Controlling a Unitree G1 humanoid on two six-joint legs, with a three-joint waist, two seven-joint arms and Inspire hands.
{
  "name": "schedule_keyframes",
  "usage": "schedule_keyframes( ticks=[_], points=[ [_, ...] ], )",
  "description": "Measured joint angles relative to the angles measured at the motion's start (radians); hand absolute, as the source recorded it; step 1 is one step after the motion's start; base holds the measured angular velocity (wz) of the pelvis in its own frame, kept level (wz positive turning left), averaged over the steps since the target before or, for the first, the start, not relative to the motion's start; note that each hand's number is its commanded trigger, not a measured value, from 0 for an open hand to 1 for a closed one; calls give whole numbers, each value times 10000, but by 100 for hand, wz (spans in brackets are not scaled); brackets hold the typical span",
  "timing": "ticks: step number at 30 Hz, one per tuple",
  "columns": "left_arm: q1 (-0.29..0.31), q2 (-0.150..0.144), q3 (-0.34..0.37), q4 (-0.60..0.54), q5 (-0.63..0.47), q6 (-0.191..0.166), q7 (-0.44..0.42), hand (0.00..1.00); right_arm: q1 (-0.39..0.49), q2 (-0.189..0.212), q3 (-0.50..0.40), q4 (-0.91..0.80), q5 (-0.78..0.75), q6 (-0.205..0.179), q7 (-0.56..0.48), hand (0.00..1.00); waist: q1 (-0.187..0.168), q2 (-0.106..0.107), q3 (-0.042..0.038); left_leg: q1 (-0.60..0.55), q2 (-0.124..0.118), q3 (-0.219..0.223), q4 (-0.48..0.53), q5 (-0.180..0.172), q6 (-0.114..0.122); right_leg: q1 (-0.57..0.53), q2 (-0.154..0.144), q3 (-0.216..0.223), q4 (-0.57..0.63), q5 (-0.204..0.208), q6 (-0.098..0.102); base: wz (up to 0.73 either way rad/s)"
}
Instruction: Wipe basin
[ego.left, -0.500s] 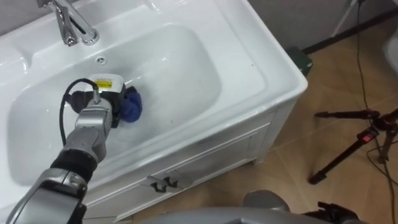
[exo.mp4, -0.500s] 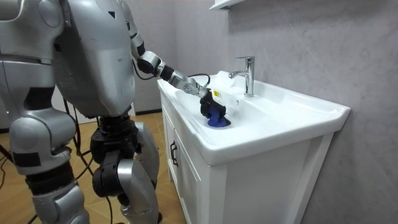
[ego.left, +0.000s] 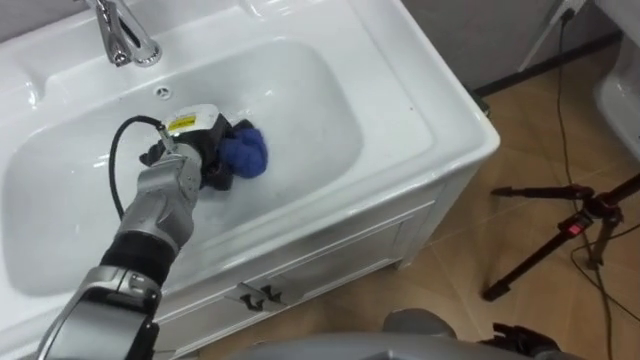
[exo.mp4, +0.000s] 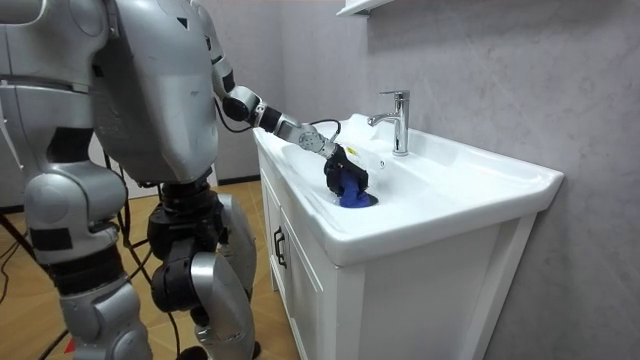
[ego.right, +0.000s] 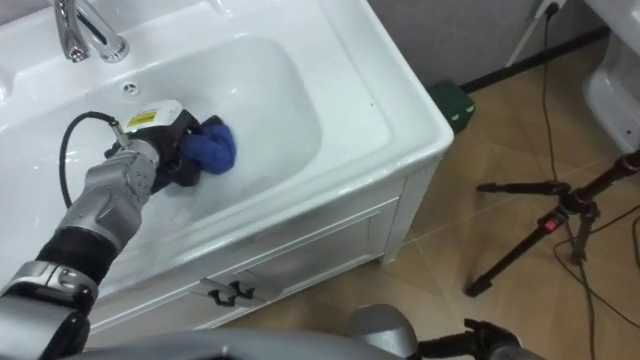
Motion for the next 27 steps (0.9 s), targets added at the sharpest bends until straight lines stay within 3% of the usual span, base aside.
schedule_keyframes(
  ticks=[4, 18, 27],
  points=[
    [-56, -272, -71, -134, -395, -218, 6, 100, -264, 183, 79, -9, 431, -44, 3, 0, 10, -3, 3, -62, 27, -1, 118, 9, 16, 28, 6, -42, -24, 0, 0, 4],
    [-110, -412, -212, -476, -863, -299, -117, 100, -370, 323, 380, -88, 870, -137, -99, 0, 24, -129, 32, -154, 29, -107, 182, 12, 21, 169, -3, -278, -204, 5, 9, 5],
    [-109, -431, -499, -1074, -1942, -297, -385, 100, -320, 332, 388, -64, 1615, -160, 100, 0, 15, -172, 40, -154, 50, -94, 279, -2, 37, 303, 11, -303, -356, 25, 40, 1]
  ],
)
